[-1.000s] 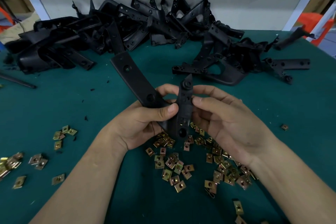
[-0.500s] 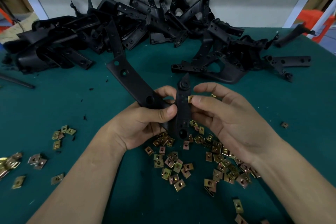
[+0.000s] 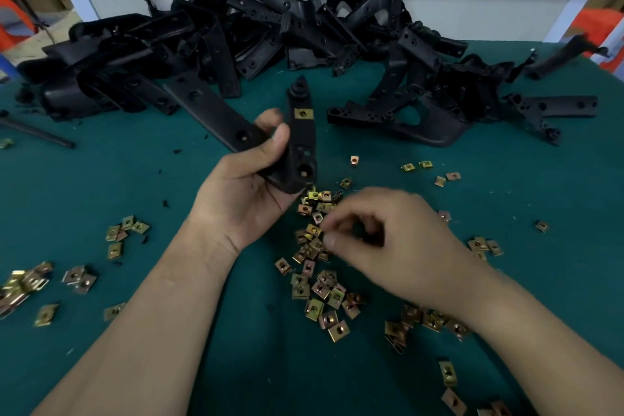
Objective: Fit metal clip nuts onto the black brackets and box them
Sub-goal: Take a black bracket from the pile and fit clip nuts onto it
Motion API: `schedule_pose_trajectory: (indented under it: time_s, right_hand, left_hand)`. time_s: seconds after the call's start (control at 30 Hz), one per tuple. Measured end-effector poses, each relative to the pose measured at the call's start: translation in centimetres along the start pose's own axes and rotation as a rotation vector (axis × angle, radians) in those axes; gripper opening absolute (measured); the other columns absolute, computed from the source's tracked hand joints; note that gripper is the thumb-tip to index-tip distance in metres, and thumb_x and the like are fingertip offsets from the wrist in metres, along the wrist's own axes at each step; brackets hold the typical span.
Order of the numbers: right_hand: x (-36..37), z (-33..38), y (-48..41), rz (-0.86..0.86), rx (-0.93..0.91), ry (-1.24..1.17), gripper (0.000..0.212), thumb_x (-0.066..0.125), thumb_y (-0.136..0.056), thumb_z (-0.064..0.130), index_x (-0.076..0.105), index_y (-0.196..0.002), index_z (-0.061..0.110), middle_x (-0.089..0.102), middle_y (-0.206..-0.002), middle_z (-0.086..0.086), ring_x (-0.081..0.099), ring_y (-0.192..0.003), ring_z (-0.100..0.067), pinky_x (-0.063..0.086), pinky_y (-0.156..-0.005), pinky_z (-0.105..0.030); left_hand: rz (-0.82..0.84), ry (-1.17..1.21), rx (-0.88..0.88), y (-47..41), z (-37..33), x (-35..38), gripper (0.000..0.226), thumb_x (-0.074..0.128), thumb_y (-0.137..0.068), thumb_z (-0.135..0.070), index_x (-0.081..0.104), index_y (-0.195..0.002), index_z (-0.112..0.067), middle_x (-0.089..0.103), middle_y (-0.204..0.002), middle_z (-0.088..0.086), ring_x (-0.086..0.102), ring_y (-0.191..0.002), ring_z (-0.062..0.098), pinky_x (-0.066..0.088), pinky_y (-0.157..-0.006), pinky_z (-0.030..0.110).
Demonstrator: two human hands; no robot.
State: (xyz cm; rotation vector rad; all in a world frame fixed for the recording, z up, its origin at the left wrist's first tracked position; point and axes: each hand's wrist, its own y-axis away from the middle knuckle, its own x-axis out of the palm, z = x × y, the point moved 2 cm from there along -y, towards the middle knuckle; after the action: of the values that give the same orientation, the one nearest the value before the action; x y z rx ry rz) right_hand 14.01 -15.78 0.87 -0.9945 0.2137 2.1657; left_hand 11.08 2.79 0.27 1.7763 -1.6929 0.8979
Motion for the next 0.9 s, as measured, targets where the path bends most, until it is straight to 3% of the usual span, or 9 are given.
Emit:
schedule_pose_trajectory:
  time_s: [0.07,0.17,0.3,0.4,0.53,0.63,0.7,0.77,0.9]
  right_hand:
    - [0.5,0.0,0.1,0.092,-0.019,0.209,0.014,0.071,-0.088,0.048,0.074,-0.099,0.04,0.06,-0.09,0.022,0.05,-0.096,0.007,0.037,-0.075,-0.009]
    - [0.3,0.1,0.0,0.097,-0.017,0.194,0.015,0.07,-0.086,0.053,0.074,-0.093,0.04,0.059,-0.088,0.023,0.047,-0.095,0.009,0.034,-0.073,-0.008]
    - [0.3,0.2,0.1,0.096,-0.042,0.23,0.014,0.07,-0.087,0.051,0.072,-0.091,0.038,0.057,-0.089,0.023,0.044,-0.099,0.009,0.034,-0.08,-0.007]
    - [0.4,0.5,0.3,0.084,-0.037,0.167,0.009,0.075,-0.084,0.04,0.068,-0.084,0.035,0.059,-0.084,0.022,0.049,-0.093,0.007,0.036,-0.076,-0.006]
    - [-0.4,0.5,0.1,0.062,0.043,-0.113,0.011,0.075,-0.088,0.025,0.066,-0.088,0.031,0.068,-0.082,0.013,0.063,-0.078,-0.005,0.048,-0.067,-0.017]
    - [-1.5,0.4,-0.3,-0.061,0.067,-0.387,0.01,0.074,-0.09,0.014,0.073,-0.094,0.023,0.074,-0.085,0.003,0.069,-0.081,-0.011,0.054,-0.072,-0.022]
    - [-2.0,0.4,-0.4,-0.132,0.102,-0.579,0.006,0.075,-0.086,0.018,0.077,-0.091,0.02,0.075,-0.083,0.001,0.068,-0.076,-0.01,0.055,-0.069,-0.019]
    - [-2.0,0.2,-0.3,-0.175,0.154,-0.743,0.015,0.073,-0.08,0.028,0.078,-0.09,0.017,0.073,-0.079,0.001,0.066,-0.073,-0.01,0.055,-0.07,-0.02]
    - [-1.7,0.3,-0.3,-0.131,0.201,-0.948,0.016,0.074,-0.074,0.026,0.079,-0.088,0.021,0.071,-0.082,-0.001,0.066,-0.076,-0.011,0.055,-0.073,-0.022]
  left_hand:
    - [-0.012,0.002,-0.003,0.0,0.0,-0.1,0.022,0.082,-0.073,-0.007,0.073,-0.082,-0.024,0.07,-0.086,0.0,0.068,-0.073,0.013,0.058,-0.068,0.024]
    - [0.03,0.016,-0.017,0.1,0.1,0.1,0.017,0.062,-0.087,-0.009,0.071,-0.084,-0.023,0.071,-0.085,-0.002,0.07,-0.074,0.012,0.058,-0.068,0.025]
    - [0.04,-0.033,-0.017,0.0,0.2,0.1,0.014,0.063,-0.085,-0.008,0.067,-0.089,-0.021,0.073,-0.087,-0.001,0.071,-0.074,0.012,0.058,-0.065,0.025]
    - [0.07,-0.099,-0.033,-0.1,0.4,0.1,0.015,0.063,-0.085,-0.008,0.061,-0.094,-0.02,0.072,-0.085,0.0,0.071,-0.073,0.013,0.058,-0.062,0.025]
    - [0.083,-0.1,-0.063,-0.1,0.5,0.1,0.016,0.067,-0.084,-0.007,0.063,-0.093,-0.02,0.073,-0.085,0.002,0.072,-0.072,0.015,0.058,-0.062,0.026]
    - [0.101,-0.115,-0.069,0.0,0.5,-0.1,0.025,0.079,-0.078,-0.01,0.063,-0.094,-0.021,0.073,-0.086,0.003,0.072,-0.072,0.016,0.059,-0.063,0.027]
    - [0.131,-0.135,-0.073,-0.1,0.5,-0.1,0.03,0.084,-0.075,-0.014,0.063,-0.095,-0.021,0.072,-0.089,0.003,0.072,-0.075,0.018,0.059,-0.064,0.028]
    - [0.165,-0.145,-0.077,-0.1,0.6,0.0,0.031,0.085,-0.076,-0.015,0.06,-0.096,-0.019,0.072,-0.089,0.004,0.072,-0.077,0.019,0.06,-0.066,0.029]
    - [0.192,-0.171,-0.078,-0.1,0.7,0.1,0.033,0.084,-0.078,-0.016,0.056,-0.096,-0.017,0.072,-0.091,0.007,0.073,-0.081,0.021,0.061,-0.071,0.032]
